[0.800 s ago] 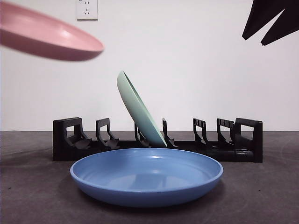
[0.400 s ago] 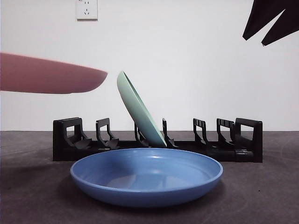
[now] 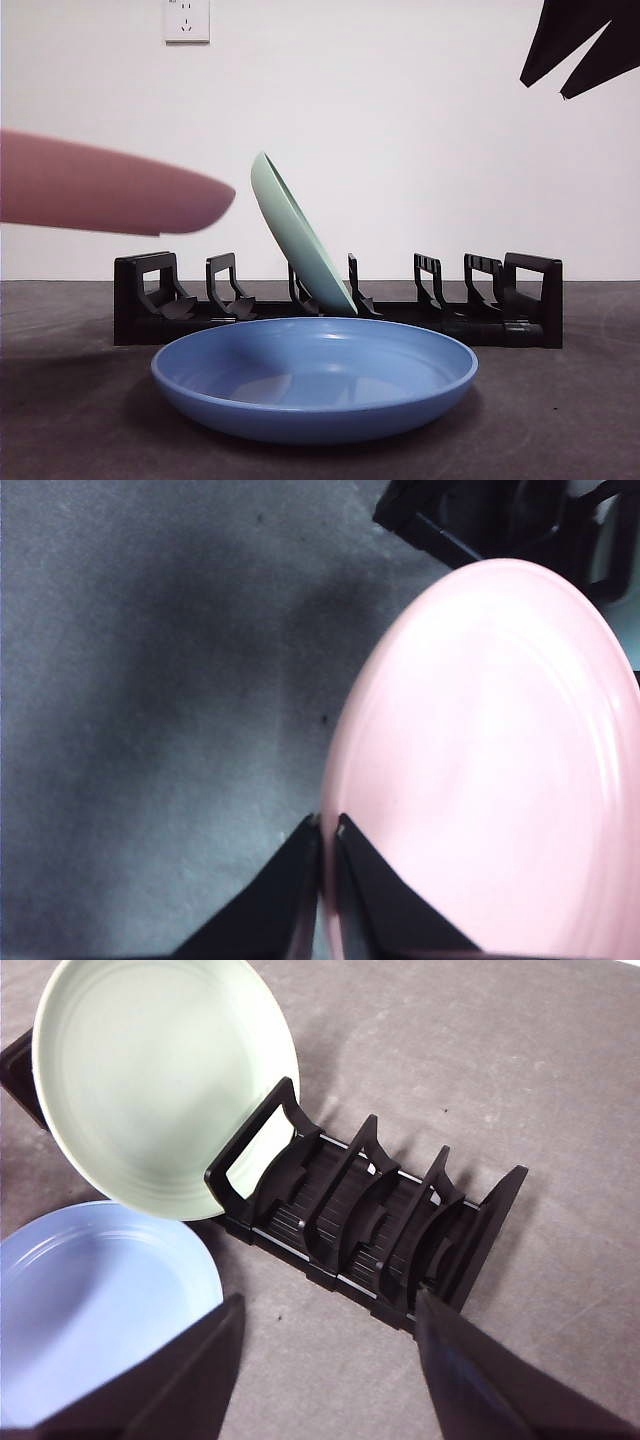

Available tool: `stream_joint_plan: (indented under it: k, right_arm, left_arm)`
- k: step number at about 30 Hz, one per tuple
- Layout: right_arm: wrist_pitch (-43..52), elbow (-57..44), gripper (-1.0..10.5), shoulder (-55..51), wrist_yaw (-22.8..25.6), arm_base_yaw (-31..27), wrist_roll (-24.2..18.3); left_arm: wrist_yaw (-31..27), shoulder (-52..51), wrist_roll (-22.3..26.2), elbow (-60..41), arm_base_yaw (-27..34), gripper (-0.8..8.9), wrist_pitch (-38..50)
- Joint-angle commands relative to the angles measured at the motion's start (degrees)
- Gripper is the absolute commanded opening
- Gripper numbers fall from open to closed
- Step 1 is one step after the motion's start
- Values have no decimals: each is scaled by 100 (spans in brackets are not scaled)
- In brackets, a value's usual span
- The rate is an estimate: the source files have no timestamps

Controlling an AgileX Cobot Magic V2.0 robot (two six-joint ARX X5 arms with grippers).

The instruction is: Place the plate

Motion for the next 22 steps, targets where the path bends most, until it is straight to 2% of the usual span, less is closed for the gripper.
stream_joint_plan:
  k: [1,12,22]
  right_arm:
    - [28,98,268,24,22,31,-39]
    - [46,98,268,24,22,31,-39]
    - [46,98,268,24,22,31,-39]
  left_arm:
    - [-280,293,-264,28,-306,10,238]
    - [-1333,1799,-1082,28,-2157,10,1541]
    - [-1379,3274,-1349,46,-2728,11,2763]
